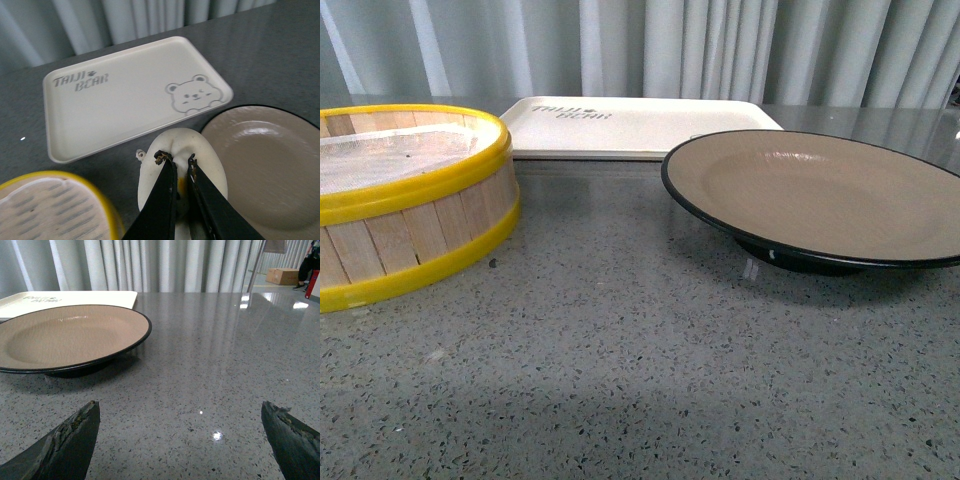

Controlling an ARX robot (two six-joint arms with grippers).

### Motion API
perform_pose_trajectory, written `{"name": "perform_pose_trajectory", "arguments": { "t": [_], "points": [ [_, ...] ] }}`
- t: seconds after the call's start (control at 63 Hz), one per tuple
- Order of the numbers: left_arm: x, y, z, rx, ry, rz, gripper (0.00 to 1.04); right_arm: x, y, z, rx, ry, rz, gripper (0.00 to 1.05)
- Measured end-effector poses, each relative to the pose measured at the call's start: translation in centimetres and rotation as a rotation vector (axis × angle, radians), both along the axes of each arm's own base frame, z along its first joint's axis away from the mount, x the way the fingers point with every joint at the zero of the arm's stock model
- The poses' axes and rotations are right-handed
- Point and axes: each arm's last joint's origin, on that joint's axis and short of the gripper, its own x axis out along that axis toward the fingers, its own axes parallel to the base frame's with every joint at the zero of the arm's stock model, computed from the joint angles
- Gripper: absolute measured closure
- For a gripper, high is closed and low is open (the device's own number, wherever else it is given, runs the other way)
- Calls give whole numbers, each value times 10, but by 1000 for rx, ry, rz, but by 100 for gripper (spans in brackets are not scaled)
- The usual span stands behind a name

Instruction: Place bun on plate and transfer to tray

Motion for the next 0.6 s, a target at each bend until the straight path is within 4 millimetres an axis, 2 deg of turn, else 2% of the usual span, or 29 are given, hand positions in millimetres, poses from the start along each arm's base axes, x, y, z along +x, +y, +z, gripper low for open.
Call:
{"name": "perform_pose_trajectory", "arguments": {
  "t": [0.174,0.333,0.603],
  "points": [
    [5,-35,-24,43,35,-70,101,0,0,0,0,0,0,8],
    [22,-68,-53,104,82,-93,101,0,0,0,0,0,0,8],
    [40,-112,-73,136,117,-152,101,0,0,0,0,0,0,8]
  ]
}}
